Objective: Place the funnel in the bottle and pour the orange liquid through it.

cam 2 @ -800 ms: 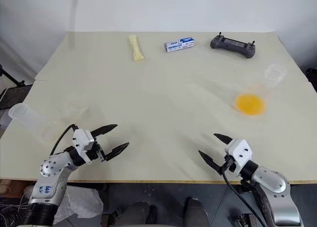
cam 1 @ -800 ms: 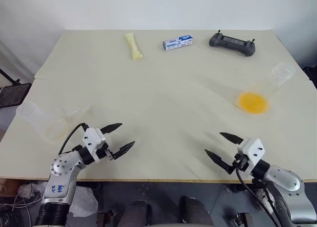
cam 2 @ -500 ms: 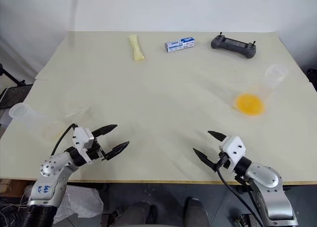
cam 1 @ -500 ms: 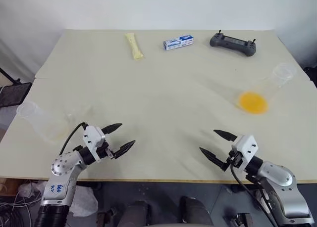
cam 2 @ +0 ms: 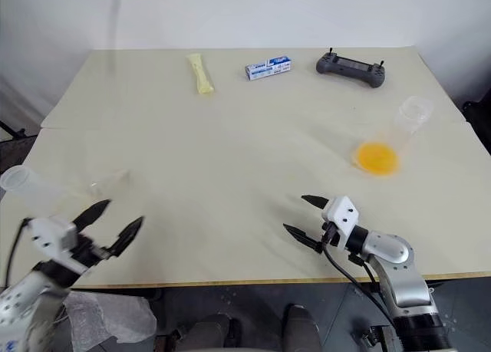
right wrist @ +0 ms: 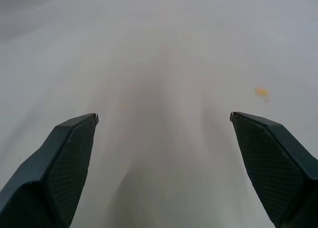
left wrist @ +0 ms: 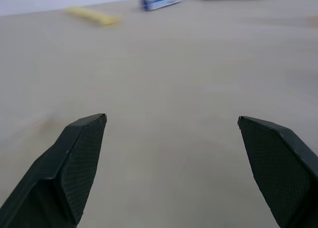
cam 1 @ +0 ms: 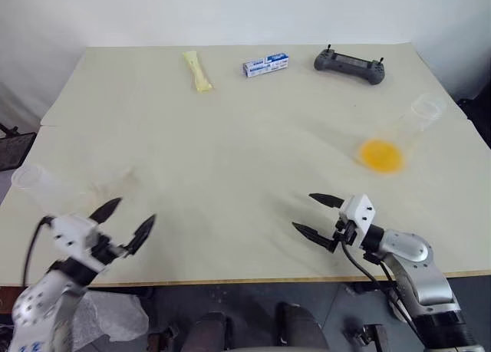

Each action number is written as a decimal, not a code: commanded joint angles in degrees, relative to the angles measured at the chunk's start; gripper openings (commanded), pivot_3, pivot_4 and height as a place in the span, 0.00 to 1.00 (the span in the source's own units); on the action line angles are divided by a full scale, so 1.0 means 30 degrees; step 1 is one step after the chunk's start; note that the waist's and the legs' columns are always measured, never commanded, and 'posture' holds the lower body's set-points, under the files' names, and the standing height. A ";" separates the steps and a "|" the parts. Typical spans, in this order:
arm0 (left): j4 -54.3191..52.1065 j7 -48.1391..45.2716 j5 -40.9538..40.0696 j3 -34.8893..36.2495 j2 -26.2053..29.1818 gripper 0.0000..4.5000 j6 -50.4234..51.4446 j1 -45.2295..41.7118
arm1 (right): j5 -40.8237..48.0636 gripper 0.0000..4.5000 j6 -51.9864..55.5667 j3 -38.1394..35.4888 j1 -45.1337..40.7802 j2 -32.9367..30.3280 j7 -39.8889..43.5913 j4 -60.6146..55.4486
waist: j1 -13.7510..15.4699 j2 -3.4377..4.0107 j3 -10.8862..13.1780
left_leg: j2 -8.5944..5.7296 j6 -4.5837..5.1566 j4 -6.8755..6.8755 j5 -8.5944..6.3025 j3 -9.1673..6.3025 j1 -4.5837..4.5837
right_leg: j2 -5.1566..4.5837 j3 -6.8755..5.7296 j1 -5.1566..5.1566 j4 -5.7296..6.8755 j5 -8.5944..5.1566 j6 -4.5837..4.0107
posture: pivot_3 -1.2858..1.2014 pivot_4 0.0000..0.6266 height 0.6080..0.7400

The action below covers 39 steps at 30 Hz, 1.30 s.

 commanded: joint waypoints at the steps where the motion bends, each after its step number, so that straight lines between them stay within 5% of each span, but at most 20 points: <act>1: -0.0726 0.0196 -0.0850 0.1642 -0.0498 1.00 -0.0286 0.1440 | 0.0304 0.99 -0.0524 0.0246 -0.0761 0.0237 0.0735 0.0508 | 0.0122 -0.0014 0.0010 | -0.0005 0.0000 0.0001 0.0000 -0.0014 -0.0001 | -0.0010 0.0007 0.0004 -0.0005 -0.0005 -0.0008 | 0.52 0.24 1.00; 12: -0.1483 0.1791 -0.0928 0.1418 -0.0964 1.00 0.0322 0.0202 | 0.0425 0.99 -0.0635 0.0393 -0.1194 0.0471 0.1315 0.0811 | 0.0327 -0.0020 0.0013 | -0.0006 -0.0012 0.0003 -0.0005 -0.0028 0.0000 | -0.0006 0.0044 0.0004 0.0010 -0.0012 -0.0023 | 0.52 0.24 1.00; 26: 0.0544 0.1383 -0.2609 0.7227 0.1057 1.00 0.0689 0.1326 | 0.2492 0.99 -0.0285 -0.0545 -0.1541 -0.0116 0.3180 0.0325 | 0.0023 -0.0031 0.0020 | 0.0014 -0.0027 -0.0014 -0.0017 -0.0023 0.0007 | -0.0009 0.0027 0.0005 0.0003 -0.0018 -0.0034 | 0.52 0.24 1.00; 39: 0.2082 0.3942 -0.2003 0.6183 0.1473 1.00 0.1941 -0.1903 | 0.2125 0.99 -0.0676 -0.0373 -0.2453 0.0311 0.3100 0.0953 | 0.0000 -0.0030 0.0018 | 0.0015 -0.0032 -0.0014 -0.0016 -0.0030 0.0006 | 0.0005 0.0028 -0.0002 0.0061 -0.0019 -0.0037 | 0.52 0.24 1.00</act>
